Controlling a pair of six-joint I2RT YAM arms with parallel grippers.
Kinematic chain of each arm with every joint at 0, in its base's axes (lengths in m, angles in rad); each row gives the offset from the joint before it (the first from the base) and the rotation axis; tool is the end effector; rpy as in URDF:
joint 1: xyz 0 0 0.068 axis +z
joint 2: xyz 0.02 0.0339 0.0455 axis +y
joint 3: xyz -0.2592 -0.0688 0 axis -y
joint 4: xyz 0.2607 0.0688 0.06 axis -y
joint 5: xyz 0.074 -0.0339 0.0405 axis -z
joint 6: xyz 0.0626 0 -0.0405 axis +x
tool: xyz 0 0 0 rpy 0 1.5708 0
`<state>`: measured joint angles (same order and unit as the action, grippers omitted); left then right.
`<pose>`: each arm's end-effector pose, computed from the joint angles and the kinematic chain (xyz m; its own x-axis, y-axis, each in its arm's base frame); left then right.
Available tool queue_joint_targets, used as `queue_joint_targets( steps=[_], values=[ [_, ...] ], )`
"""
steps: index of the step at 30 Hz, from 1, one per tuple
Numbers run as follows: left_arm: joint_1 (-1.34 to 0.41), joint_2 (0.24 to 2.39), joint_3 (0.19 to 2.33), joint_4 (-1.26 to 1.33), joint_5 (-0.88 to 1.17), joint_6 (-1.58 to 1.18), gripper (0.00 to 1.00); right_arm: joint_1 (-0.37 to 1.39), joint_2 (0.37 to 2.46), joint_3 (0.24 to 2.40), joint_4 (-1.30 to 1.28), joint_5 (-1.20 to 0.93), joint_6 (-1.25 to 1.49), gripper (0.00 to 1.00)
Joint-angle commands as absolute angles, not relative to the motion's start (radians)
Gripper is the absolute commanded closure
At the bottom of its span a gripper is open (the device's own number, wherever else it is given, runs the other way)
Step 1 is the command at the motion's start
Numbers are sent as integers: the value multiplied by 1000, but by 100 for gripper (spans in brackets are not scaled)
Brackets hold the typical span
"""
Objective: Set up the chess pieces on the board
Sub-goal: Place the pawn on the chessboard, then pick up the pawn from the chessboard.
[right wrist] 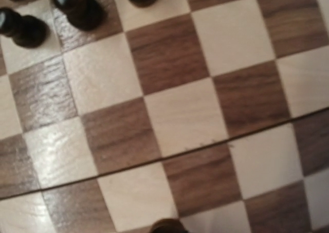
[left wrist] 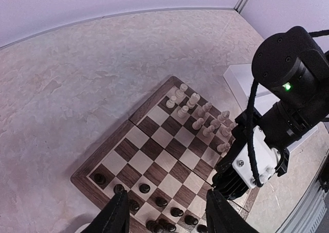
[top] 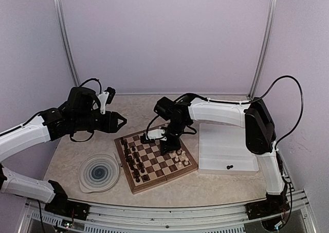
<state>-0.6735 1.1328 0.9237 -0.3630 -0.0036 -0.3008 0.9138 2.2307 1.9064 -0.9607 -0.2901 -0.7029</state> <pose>0.2287 -0.1822 0.2789 -0.5883 0.0904 -0.8036 0.4681 0.8484 -0.2472 0.2807 0.3933 0.1635 0.0752 -0.9167 -0.3925 -0.9953 -0.0933 0.0272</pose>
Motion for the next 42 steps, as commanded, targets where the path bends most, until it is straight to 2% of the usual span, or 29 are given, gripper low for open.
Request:
queue_joint_targets(
  steps=[1, 6, 10, 14, 18, 28, 32, 36, 42],
  values=[
    [-670, 1149, 917, -334, 51, -314, 49, 931, 2260, 1926, -985, -294, -681, 85],
    [-673, 1194, 932, -354, 68, -310, 48, 931, 2242, 1934, -991, -310, -671, 73],
    [-704, 1256, 963, -397, 71, -294, 47, 925, 2153, 1894, -994, -340, -690, 64],
    [-812, 1347, 1030, -451, 8, -246, 47, 892, 2026, 1815, -1001, -403, -711, 64],
    [-887, 1483, 1127, -512, -58, -206, 49, 807, 1832, 1638, -913, -455, -722, 62],
    [-948, 1790, 1320, -571, -43, -133, 53, 400, 1431, 1051, -471, -624, -623, 58],
    [-946, 1863, 1360, -571, 15, -132, 54, 340, 1378, 987, -413, -620, -615, 54],
    [-947, 1913, 1376, -563, 31, -139, 54, 331, 1409, 1007, -442, -647, -626, 53],
    [-946, 1947, 1396, -543, 63, -149, 66, 332, 1424, 1000, -437, -635, -641, 53]
  ],
)
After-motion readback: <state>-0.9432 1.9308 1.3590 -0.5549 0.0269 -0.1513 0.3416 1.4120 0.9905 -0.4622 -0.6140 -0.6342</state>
